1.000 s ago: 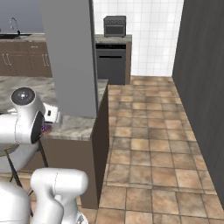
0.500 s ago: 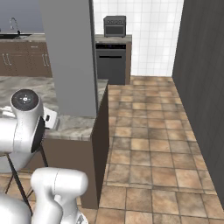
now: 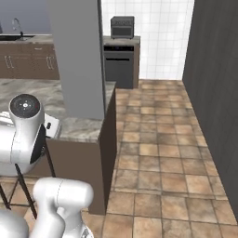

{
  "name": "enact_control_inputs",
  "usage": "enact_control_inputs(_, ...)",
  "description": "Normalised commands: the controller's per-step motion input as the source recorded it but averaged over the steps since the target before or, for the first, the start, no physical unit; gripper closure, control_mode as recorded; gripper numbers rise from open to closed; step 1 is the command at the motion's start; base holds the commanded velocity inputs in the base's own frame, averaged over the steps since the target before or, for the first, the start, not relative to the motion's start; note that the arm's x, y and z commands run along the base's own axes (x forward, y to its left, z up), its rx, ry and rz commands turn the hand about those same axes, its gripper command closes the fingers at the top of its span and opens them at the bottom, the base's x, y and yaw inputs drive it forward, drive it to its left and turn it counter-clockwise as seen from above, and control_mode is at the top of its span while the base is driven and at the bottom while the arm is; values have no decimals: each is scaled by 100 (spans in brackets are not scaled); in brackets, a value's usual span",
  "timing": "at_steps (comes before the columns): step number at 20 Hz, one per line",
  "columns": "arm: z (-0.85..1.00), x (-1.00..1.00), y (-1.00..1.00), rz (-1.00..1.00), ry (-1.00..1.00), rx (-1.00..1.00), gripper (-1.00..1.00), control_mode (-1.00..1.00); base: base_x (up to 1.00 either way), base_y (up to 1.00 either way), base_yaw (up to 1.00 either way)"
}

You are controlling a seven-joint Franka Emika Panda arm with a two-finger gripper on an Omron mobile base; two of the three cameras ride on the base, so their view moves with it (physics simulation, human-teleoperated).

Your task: Four empty soda cans are scattered around the kitchen. Gather all the cans and cluster them next to the stove for recycling.

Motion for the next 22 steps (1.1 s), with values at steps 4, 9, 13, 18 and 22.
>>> enact_control_inputs(4,0,0,0,0,0,0,100,100,-64,0,-1)
enact_control_inputs(9,0,0,0,0,0,0,100,100,-51,0,-1)
enact_control_inputs(13,0,0,0,0,0,0,100,100,-43,14,0)
enact_control_inputs(18,0,0,0,0,0,0,100,100,-24,56,0)
enact_control_inputs(22,0,0,0,0,0,0,100,100,-16,81,0)
